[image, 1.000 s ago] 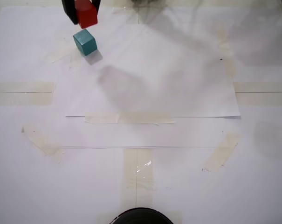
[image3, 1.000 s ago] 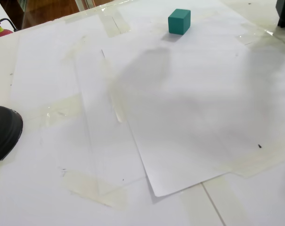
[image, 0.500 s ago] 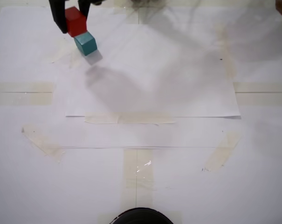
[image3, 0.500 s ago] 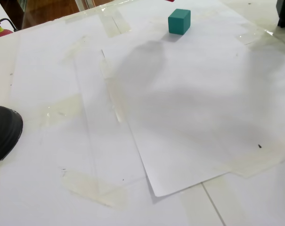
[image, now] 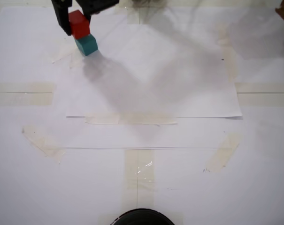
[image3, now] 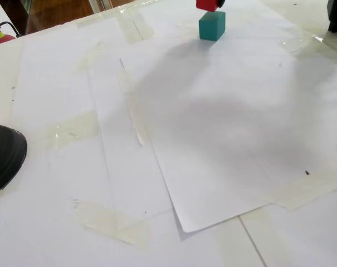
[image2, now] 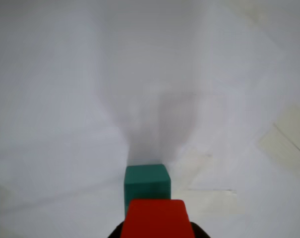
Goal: Put the red cube on the top of the blue cube.
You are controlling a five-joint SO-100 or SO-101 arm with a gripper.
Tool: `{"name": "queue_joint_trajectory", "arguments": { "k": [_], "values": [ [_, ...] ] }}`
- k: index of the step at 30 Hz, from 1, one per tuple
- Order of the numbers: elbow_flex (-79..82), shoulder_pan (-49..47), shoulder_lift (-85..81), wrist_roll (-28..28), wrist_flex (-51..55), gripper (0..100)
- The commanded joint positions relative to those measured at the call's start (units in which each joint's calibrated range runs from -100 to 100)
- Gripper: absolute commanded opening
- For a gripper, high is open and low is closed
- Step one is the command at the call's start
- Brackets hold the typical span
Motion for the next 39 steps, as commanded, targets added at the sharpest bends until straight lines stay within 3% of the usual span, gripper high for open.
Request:
{"name": "queue_joint_trajectory", "arguments": {
  "k": [1,39],
  "values": [
    [0.50,-0.44,0.11,-0.49,-1.80,9],
    [0.14,-1.27,2.94,-1.61,-2.78,9]
  ]
}}
